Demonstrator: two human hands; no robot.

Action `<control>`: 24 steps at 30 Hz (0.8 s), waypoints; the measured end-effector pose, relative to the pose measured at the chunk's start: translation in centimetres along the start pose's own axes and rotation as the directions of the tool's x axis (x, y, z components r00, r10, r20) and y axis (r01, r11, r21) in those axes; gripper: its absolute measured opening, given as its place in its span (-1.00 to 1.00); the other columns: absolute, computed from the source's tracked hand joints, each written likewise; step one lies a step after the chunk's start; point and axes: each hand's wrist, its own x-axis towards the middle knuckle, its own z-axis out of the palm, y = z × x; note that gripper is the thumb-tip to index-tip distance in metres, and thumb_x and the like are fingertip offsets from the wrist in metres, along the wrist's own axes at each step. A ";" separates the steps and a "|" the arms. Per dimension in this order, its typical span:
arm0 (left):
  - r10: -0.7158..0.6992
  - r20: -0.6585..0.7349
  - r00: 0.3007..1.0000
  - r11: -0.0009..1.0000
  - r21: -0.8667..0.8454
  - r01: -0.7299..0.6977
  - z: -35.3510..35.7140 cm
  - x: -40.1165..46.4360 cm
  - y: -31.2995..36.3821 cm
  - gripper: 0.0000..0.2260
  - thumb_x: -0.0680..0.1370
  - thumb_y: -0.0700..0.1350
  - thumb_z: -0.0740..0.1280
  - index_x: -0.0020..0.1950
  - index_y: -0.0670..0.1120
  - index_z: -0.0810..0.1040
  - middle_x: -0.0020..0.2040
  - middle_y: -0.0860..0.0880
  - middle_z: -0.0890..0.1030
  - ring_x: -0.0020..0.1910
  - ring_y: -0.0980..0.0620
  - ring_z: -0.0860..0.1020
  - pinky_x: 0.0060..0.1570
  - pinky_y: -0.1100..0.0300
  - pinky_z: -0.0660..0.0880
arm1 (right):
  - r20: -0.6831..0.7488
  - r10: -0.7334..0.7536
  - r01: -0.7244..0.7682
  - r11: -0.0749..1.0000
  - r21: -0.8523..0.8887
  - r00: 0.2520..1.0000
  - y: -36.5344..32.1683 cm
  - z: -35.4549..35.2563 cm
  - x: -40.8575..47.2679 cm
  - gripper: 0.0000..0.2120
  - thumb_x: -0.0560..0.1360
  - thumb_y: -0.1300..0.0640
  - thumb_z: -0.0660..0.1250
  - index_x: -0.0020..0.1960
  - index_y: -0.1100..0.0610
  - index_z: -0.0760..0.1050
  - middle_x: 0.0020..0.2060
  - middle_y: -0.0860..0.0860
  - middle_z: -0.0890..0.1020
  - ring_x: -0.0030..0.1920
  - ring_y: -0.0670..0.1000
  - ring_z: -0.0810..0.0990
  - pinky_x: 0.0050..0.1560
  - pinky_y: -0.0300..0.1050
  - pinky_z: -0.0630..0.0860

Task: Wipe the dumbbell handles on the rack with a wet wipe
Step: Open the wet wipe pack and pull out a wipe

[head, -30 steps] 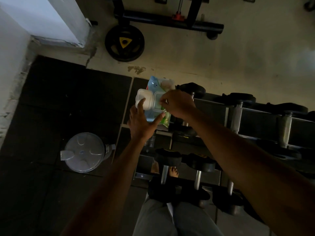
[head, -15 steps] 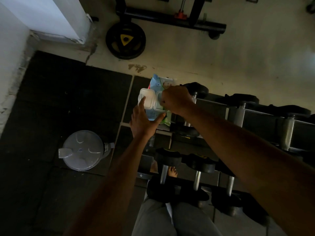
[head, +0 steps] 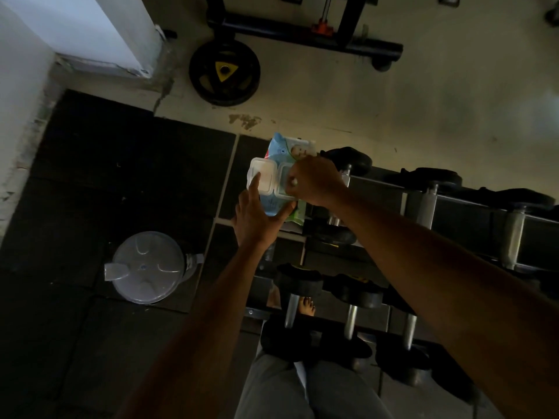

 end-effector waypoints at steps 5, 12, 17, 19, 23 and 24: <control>0.001 0.005 1.000 1.000 0.005 -0.001 -0.1 -0.1 0.2 0.02 0.41 0.47 0.49 0.72 0.15 0.11 0.57 -0.10 0.39 0.50 -0.14 0.42 0.38 -0.15 0.42 | 0.022 0.060 -0.063 0.983 0.173 0.998 1.2 -0.9 -1.0 -0.77 0.42 -0.16 0.48 -0.05 -0.04 0.72 -0.17 -0.08 0.71 -0.14 -0.05 0.66 -0.06 -0.09 0.62; -0.010 0.012 1.000 0.999 0.034 0.010 -0.6 0.0 0.6 0.02 0.41 0.48 0.49 0.72 0.16 0.09 0.56 -0.14 0.36 0.49 -0.18 0.41 0.36 -0.21 0.47 | 0.132 0.361 -0.292 0.436 0.851 0.923 2.5 -1.8 -2.8 -0.89 0.48 0.11 0.53 -0.10 0.15 0.69 -0.30 -0.01 0.70 -0.34 -0.13 0.66 -0.20 -0.21 0.64; -0.001 -0.022 1.000 0.990 0.142 0.004 -0.7 -0.3 1.4 0.01 0.41 0.47 0.48 0.71 0.18 0.07 0.68 -0.20 0.05 0.62 -0.29 0.15 0.42 -0.35 0.39 | 0.077 0.275 -0.233 0.597 0.768 0.958 2.6 -0.3 -3.7 -0.66 0.51 -0.14 0.48 0.17 0.03 0.58 -0.16 -0.03 0.72 -0.32 -0.09 0.71 -0.31 -0.20 0.65; 0.013 -0.025 1.000 0.985 0.172 -0.008 -0.8 -0.3 1.6 -0.01 0.43 0.48 0.45 0.72 0.18 0.07 0.70 -0.20 -0.02 0.64 -0.29 0.10 0.44 -0.33 0.36 | 0.025 0.214 -0.175 0.720 0.672 0.977 1.8 0.4 -3.7 -0.57 0.47 -0.18 0.50 0.22 0.03 0.58 -0.10 -0.06 0.70 -0.27 -0.12 0.70 -0.21 -0.16 0.67; -0.010 0.004 1.000 0.983 0.181 0.009 -0.8 -0.2 1.9 -0.02 0.45 0.46 0.45 0.73 0.18 0.06 0.71 -0.19 -0.05 0.65 -0.27 0.07 0.46 -0.32 0.32 | -0.037 0.233 -0.168 0.791 0.589 0.972 1.1 0.6 -3.3 -0.80 0.54 -0.03 0.48 0.06 0.07 0.66 0.04 -0.02 0.69 -0.03 -0.11 0.63 0.06 -0.06 0.66; -0.013 0.008 1.000 0.983 0.182 0.011 -0.8 -0.2 1.9 -0.02 0.45 0.45 0.46 0.72 0.18 0.07 0.71 -0.19 -0.04 0.65 -0.27 0.06 0.45 -0.32 0.33 | -0.008 0.262 -0.199 0.753 0.628 0.965 1.0 0.4 -3.3 -0.83 0.55 -0.02 0.46 0.05 0.07 0.65 0.05 -0.02 0.68 -0.02 -0.09 0.64 0.06 -0.04 0.66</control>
